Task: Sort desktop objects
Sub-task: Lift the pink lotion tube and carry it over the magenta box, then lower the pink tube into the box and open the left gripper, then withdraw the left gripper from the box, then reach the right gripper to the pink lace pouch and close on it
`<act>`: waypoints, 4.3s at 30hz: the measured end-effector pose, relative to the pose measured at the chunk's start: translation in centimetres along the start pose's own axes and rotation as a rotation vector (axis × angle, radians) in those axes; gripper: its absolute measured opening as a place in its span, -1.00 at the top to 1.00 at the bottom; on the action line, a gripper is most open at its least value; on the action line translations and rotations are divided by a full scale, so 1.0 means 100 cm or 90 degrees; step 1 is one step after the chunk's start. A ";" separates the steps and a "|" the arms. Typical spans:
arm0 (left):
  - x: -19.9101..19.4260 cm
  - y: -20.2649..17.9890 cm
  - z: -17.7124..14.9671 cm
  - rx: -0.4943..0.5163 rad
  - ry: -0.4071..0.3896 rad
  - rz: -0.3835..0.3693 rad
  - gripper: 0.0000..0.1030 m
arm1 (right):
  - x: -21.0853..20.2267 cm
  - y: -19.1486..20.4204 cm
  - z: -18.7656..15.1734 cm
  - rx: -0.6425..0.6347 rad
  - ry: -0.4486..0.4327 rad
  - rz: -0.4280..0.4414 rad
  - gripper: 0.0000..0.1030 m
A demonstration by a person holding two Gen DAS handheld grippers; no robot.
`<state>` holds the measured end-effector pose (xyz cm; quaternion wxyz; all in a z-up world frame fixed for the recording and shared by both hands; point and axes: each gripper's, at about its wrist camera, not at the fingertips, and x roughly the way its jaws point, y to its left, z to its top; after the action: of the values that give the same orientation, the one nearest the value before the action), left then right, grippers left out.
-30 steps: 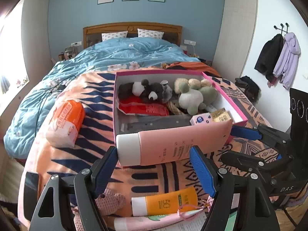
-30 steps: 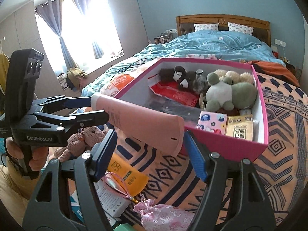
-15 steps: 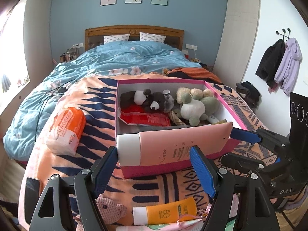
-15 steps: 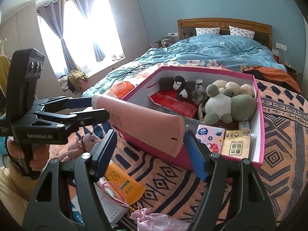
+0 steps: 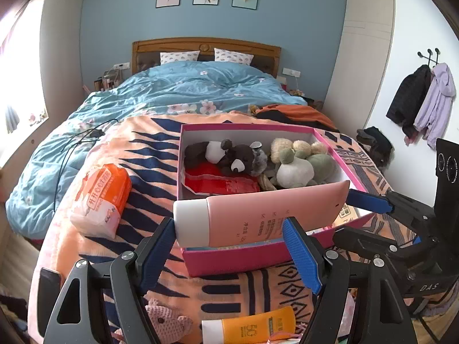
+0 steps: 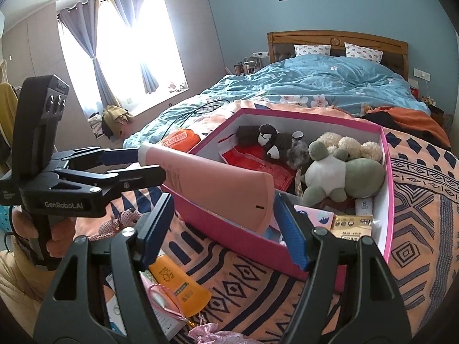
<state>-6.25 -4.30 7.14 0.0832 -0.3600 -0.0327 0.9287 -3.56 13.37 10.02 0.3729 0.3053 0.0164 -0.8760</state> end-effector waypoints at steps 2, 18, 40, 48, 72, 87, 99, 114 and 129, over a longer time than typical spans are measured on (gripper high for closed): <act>0.002 0.001 0.001 -0.001 0.003 0.001 -0.50 | 0.001 -0.001 0.002 0.001 -0.001 -0.001 -0.43; 0.026 0.003 0.009 -0.006 0.030 0.008 -0.50 | 0.019 -0.020 0.005 0.031 0.024 0.014 -0.43; 0.047 0.006 0.005 -0.011 0.068 0.013 -0.50 | 0.032 -0.030 0.001 0.048 0.053 0.021 -0.43; 0.054 0.001 0.004 0.008 0.085 0.033 -0.50 | 0.041 -0.035 -0.002 0.057 0.077 0.024 -0.44; 0.058 -0.009 0.000 0.058 0.082 0.064 -0.54 | 0.063 -0.056 -0.008 0.094 0.124 0.036 -0.45; 0.052 -0.007 -0.005 0.046 0.063 0.036 -0.54 | 0.074 -0.056 -0.004 0.104 0.129 0.038 -0.45; 0.009 0.004 -0.022 0.023 -0.026 -0.024 -0.54 | 0.043 -0.045 -0.009 0.097 0.087 0.061 -0.52; 0.002 -0.020 -0.078 0.084 0.018 -0.064 -0.54 | -0.009 -0.001 -0.061 -0.048 0.116 0.081 -0.52; 0.007 -0.082 -0.120 0.153 0.092 -0.163 -0.54 | 0.001 -0.013 -0.129 -0.078 0.246 0.075 -0.50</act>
<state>2.45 3.92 -1.18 0.2449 -0.4063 0.0389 0.8795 2.28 17.61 -0.80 0.4316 0.4445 0.1229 -0.7753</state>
